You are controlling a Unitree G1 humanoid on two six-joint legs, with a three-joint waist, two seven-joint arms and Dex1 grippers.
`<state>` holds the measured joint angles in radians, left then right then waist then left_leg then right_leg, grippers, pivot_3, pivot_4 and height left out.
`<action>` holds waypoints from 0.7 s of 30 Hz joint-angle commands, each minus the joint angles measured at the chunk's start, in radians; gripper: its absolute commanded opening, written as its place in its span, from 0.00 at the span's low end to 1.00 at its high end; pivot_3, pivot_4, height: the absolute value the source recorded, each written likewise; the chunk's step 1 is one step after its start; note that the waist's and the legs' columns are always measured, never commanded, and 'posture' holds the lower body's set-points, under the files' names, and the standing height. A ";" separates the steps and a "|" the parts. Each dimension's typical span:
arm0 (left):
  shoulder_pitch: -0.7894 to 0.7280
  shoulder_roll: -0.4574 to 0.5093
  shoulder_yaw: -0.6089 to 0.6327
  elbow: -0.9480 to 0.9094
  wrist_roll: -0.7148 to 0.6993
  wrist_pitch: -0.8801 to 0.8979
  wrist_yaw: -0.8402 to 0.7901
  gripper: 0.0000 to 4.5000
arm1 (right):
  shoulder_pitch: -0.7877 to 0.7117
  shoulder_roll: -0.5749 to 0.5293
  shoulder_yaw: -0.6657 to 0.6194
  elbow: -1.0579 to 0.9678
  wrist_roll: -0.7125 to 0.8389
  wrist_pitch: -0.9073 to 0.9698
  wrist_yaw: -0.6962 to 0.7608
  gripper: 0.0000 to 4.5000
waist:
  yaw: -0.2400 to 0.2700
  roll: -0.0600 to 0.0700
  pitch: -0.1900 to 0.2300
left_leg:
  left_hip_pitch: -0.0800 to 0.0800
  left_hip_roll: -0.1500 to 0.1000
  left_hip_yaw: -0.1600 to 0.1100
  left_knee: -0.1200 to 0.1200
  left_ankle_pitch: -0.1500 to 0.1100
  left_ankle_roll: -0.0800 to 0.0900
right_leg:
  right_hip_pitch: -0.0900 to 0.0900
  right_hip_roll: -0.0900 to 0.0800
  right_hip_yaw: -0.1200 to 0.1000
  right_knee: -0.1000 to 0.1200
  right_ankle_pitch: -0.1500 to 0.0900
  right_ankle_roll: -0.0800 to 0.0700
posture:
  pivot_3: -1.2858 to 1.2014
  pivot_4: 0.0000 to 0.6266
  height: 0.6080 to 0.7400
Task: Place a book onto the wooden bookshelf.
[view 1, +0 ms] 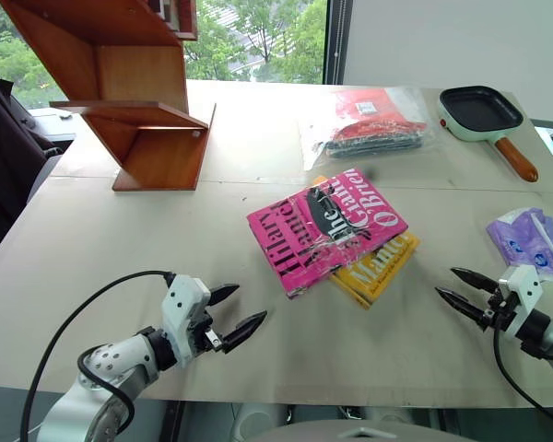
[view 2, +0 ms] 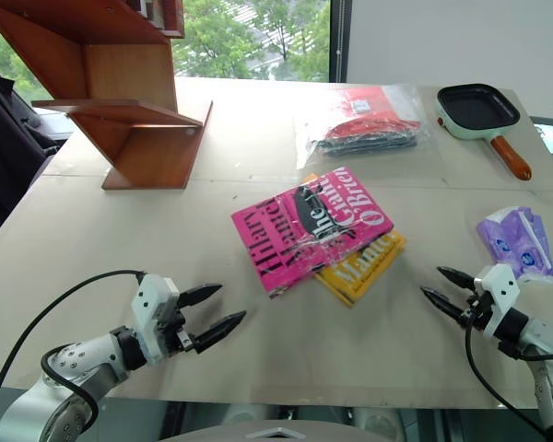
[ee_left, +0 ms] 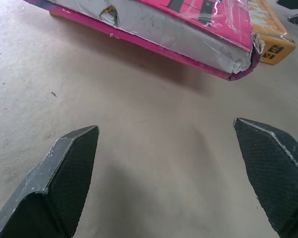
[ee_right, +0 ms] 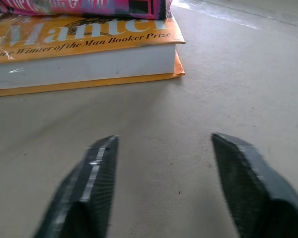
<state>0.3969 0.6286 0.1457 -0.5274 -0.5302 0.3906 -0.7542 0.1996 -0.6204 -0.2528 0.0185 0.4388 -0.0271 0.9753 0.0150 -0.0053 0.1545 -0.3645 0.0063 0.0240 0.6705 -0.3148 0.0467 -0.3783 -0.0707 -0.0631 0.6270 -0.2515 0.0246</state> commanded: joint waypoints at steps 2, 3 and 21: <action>0.004 -0.005 0.008 -0.003 0.016 -0.028 -0.006 1.00 | -0.005 -0.016 -0.028 -0.003 -0.013 -0.013 -0.010 0.61 | 0.000 0.000 0.000 | 0.000 0.000 0.000 0.000 0.000 0.000 | 0.000 0.000 0.000 0.000 0.000 0.000 | 0.52 0.24 1.00; 0.005 -0.006 0.007 -0.003 0.018 -0.029 -0.006 1.00 | -0.007 -0.016 -0.027 -0.001 -0.013 -0.010 -0.009 0.61 | 0.000 0.000 0.000 | 0.000 0.000 0.000 0.000 0.000 0.000 | 0.000 0.000 0.000 0.000 0.000 0.000 | 0.52 0.24 1.00; -0.013 0.161 0.212 -0.094 -0.274 0.016 -0.278 1.00 | -0.203 -0.167 -0.028 0.059 0.050 0.204 0.070 0.99 | -0.001 0.000 0.001 | 0.000 0.000 0.000 0.001 0.000 0.000 | 0.000 0.000 0.000 0.000 -0.001 -0.001 | 0.52 0.24 1.00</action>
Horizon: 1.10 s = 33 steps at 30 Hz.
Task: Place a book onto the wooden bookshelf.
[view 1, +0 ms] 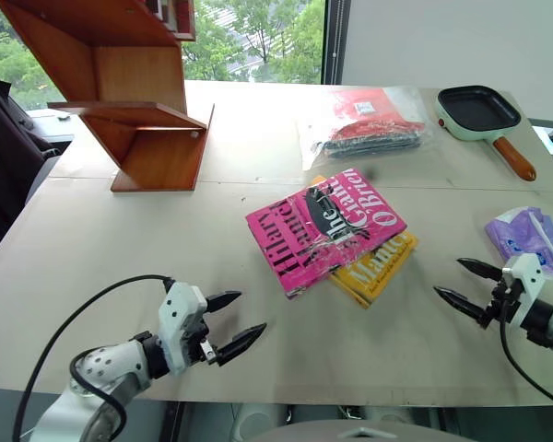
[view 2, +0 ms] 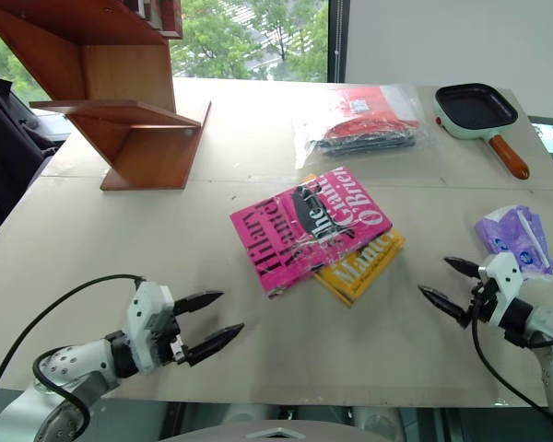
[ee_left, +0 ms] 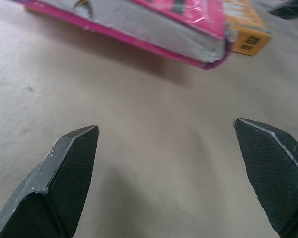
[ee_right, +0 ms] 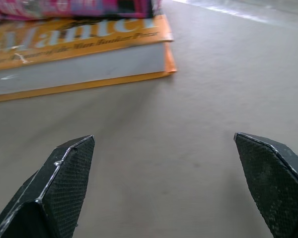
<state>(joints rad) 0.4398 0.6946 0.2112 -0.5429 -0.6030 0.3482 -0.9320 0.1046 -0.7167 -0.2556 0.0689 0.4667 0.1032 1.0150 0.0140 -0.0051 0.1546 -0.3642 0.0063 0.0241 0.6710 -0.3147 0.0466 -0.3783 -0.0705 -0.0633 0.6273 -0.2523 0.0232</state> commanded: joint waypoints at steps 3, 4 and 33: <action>-0.074 0.209 0.232 -0.097 -0.270 0.109 -0.189 1.00 | -0.310 -0.105 0.021 0.088 0.031 0.151 0.067 0.99 | -0.005 0.004 0.002 | 0.000 0.000 0.000 0.002 0.000 0.000 | 0.000 0.000 0.000 0.001 0.000 -0.003 | 0.52 0.24 1.00; -0.071 0.242 0.253 -0.103 -0.279 0.129 -0.209 1.00 | -0.395 -0.096 0.051 0.129 0.007 0.161 0.058 0.99 | -0.013 0.003 0.002 | 0.000 0.000 0.000 0.002 0.000 0.000 | 0.000 0.000 0.000 0.001 0.000 -0.003 | 0.52 0.24 1.00; 0.115 0.128 0.647 -0.358 -0.271 0.307 0.111 1.00 | -1.540 0.465 0.311 1.196 -0.379 0.268 0.135 0.99 | -0.032 0.004 0.004 | -0.021 -0.001 -0.003 0.013 0.002 -0.003 | -0.016 0.004 -0.004 0.007 0.003 0.002 | 0.52 0.24 1.00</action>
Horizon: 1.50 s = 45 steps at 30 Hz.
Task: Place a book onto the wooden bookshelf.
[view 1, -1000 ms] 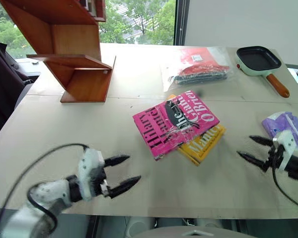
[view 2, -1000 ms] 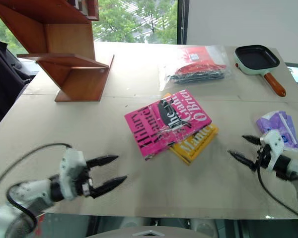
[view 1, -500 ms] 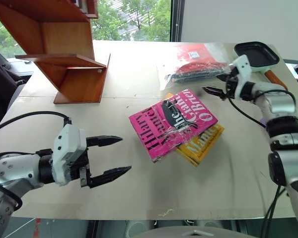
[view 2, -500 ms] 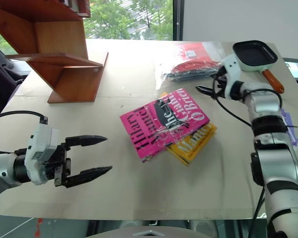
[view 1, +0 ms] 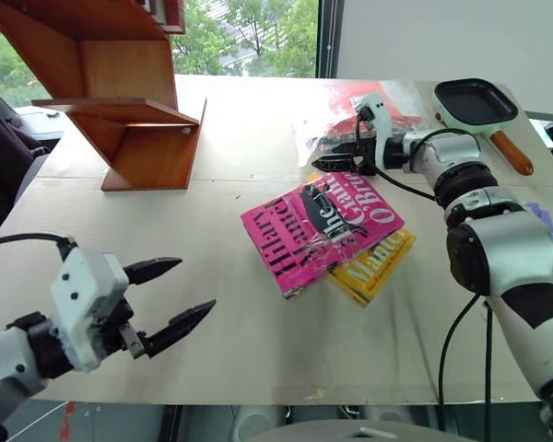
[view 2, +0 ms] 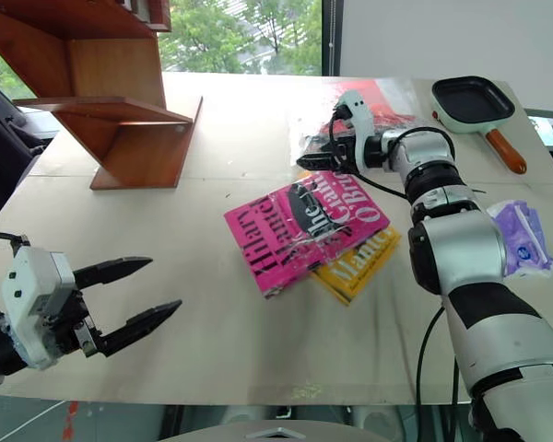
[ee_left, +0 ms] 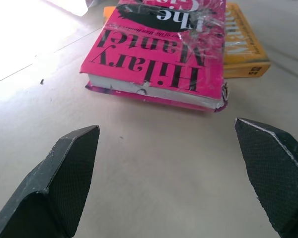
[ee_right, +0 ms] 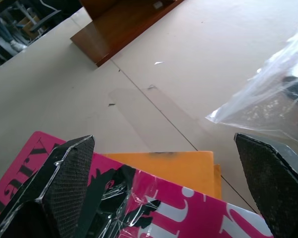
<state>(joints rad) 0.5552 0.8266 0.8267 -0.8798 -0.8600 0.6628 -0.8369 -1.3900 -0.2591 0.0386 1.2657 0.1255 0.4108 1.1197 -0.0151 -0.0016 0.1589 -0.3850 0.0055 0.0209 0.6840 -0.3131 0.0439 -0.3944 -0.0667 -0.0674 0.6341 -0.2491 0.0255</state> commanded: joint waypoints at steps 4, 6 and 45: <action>0.002 -0.004 0.034 -0.021 -0.021 -0.009 0.024 1.00 | -0.068 0.038 0.002 0.021 -0.067 -0.075 -0.060 0.94 | -0.016 0.000 0.000 | 0.002 0.000 0.001 0.000 0.000 0.000 | -0.001 0.000 0.002 0.003 0.000 -0.001 | 0.52 0.24 1.00; 0.004 -0.006 0.036 -0.025 -0.027 -0.008 0.028 1.00 | -0.076 0.045 -0.014 0.030 -0.067 -0.072 -0.073 0.83 | -0.022 0.000 0.000 | 0.002 0.000 0.001 0.000 0.000 0.000 | -0.001 0.000 0.002 0.003 0.000 -0.001 | 0.52 0.24 1.00; 0.055 -0.054 -0.026 -0.022 0.012 -0.060 0.005 1.00 | -0.053 0.028 0.181 0.081 -0.432 -0.305 -0.167 0.01 | -0.026 -0.001 -0.001 | 0.003 0.000 0.001 -0.001 0.000 0.000 | -0.001 0.000 0.003 0.003 0.000 -0.001 | 0.52 0.24 1.00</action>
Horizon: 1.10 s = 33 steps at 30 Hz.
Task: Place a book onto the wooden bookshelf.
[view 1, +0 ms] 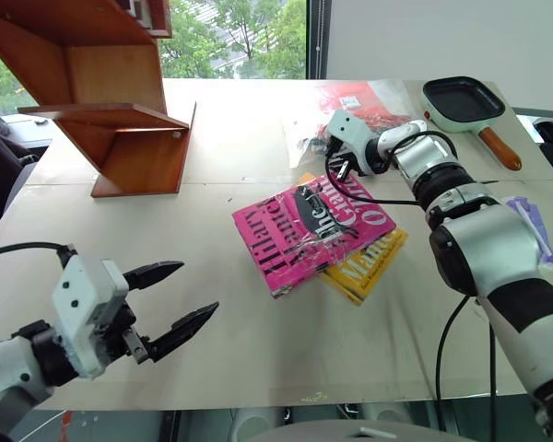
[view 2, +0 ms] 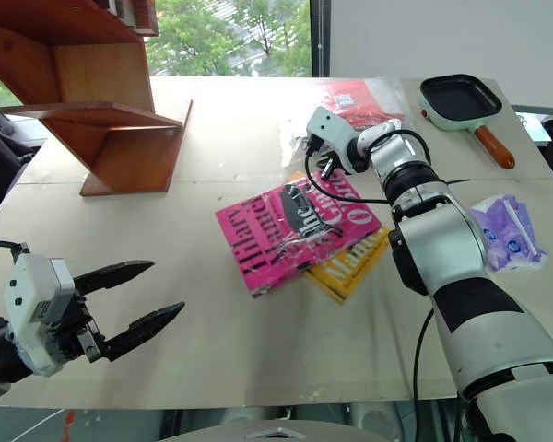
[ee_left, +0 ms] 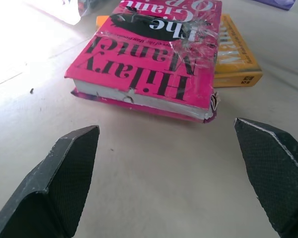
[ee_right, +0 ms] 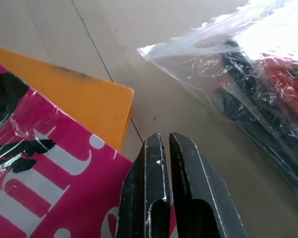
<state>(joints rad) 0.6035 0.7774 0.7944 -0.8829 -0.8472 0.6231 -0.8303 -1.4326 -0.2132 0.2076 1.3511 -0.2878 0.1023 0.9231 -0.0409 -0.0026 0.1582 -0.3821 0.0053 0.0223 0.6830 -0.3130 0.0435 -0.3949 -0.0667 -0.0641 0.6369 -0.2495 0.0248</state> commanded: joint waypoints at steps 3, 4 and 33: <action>0.005 -0.002 -0.002 -0.017 -0.001 -0.019 -0.004 1.00 | -0.017 -0.033 0.016 -0.007 -0.023 0.009 0.052 0.01 | 0.000 0.000 0.000 | 0.000 0.000 0.000 0.000 0.000 0.000 | 0.000 0.000 0.000 0.000 0.000 0.000 | 0.52 0.24 1.00; 0.003 0.000 -0.007 -0.012 0.003 -0.020 -0.006 1.00 | -0.019 -0.040 0.021 -0.009 -0.028 0.011 0.062 0.01 | 0.000 0.000 0.000 | 0.000 0.000 0.000 0.000 0.000 0.000 | 0.000 0.000 0.000 0.000 0.000 0.000 | 0.52 0.24 1.00; -0.149 0.065 -0.138 0.094 0.040 -0.012 -0.045 1.00 | -0.016 -0.168 0.034 -0.053 -0.041 0.022 0.143 0.01 | -0.002 0.001 0.001 | -0.001 0.000 0.000 0.000 0.000 0.000 | -0.001 0.000 0.001 -0.001 0.000 0.000 | 0.52 0.24 1.00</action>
<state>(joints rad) 0.4530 0.8398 0.6516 -0.7813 -0.8073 0.6231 -0.8702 -1.4198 -0.3781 0.2702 1.3305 -0.3472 0.1460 1.1320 -0.0427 -0.0015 0.1589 -0.3828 0.0052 0.0226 0.6828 -0.3130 0.0435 -0.3956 -0.0672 -0.0633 0.6363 -0.2495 0.0248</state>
